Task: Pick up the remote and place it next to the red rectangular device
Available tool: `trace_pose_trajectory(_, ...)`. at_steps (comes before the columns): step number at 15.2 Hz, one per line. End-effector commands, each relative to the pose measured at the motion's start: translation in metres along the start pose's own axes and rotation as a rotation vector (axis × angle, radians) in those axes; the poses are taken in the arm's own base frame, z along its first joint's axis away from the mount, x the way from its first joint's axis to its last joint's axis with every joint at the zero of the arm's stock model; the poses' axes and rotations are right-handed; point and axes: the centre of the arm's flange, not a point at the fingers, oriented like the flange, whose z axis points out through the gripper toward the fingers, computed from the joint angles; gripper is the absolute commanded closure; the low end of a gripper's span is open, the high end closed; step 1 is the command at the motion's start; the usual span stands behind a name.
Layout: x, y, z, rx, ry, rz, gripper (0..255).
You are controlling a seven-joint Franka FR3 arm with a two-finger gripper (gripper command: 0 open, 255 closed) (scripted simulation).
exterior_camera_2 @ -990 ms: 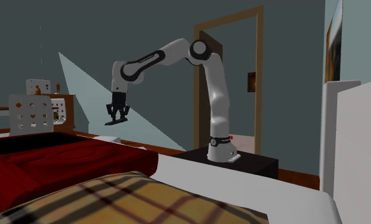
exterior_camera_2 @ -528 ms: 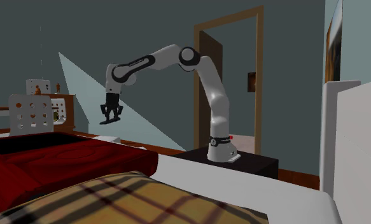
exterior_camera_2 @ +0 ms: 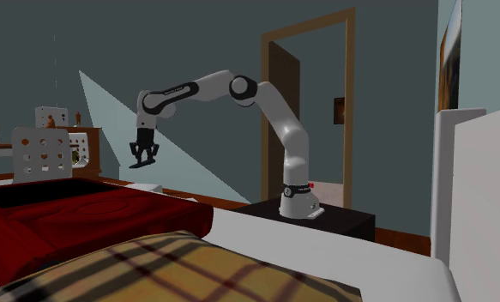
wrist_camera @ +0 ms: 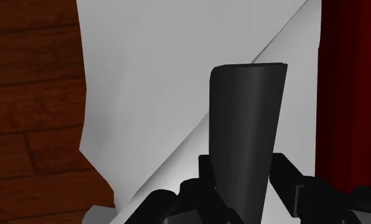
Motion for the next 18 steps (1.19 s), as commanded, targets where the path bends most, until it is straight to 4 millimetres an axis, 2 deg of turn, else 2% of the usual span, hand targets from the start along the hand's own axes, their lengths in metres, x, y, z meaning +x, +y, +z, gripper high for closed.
trace_pose_trajectory(1,0.002,0.001,0.01,0.0,0.001,-0.001,255)
trace_pose_trajectory(18,0.003,0.008,0.1,0.0,0.001,-0.001,255)
